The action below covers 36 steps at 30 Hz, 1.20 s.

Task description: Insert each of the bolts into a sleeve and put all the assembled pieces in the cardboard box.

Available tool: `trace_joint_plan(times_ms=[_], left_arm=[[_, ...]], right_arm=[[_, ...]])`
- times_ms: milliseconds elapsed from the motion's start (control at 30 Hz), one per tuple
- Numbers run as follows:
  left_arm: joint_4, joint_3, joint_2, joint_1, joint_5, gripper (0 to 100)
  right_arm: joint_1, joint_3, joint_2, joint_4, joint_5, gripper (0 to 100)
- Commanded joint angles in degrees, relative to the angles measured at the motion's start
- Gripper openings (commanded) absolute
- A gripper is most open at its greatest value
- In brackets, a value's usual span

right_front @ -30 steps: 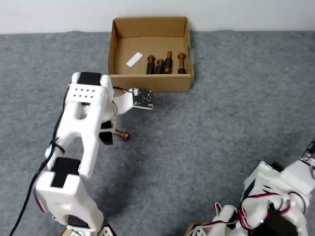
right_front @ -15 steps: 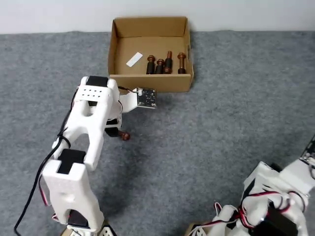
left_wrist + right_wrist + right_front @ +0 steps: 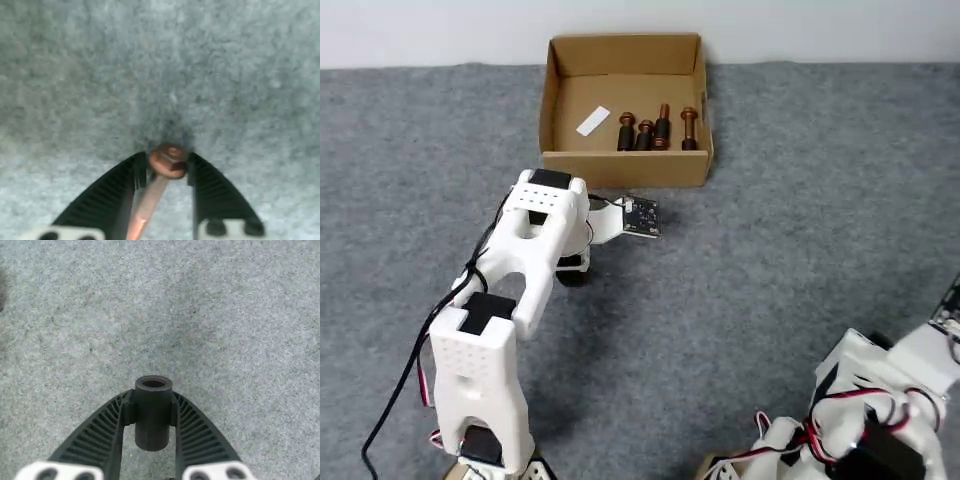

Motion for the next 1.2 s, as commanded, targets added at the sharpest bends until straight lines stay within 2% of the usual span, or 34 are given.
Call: trace_joint_plan(times_ms=[0,233,500,633,833,1167], left_arm=[[-0.3,-1.4,0.0,0.5,1.1,1],[6.9,-1.5,-0.4,1.1,1.1,1],[15.1,-8.8,0.4,0.9,4.1,1],[15.6,-8.9,0.4,1.1,4.3,3],[15.2,-8.9,0.4,0.9,6.9,15],[14.3,-8.9,0.4,-0.6,6.9,15]], right_arm=[[0.4,-0.4,-0.2,0.5,1.8,0.9],[0.4,-0.4,-0.2,0.5,1.8,0.9],[0.4,-0.4,-0.2,0.5,1.8,0.9],[0.3,-0.4,-0.2,0.5,1.8,0.9],[0.3,-0.4,-0.2,0.6,1.8,0.9],[0.3,-0.4,-0.2,1.1,1.8,0.9]])
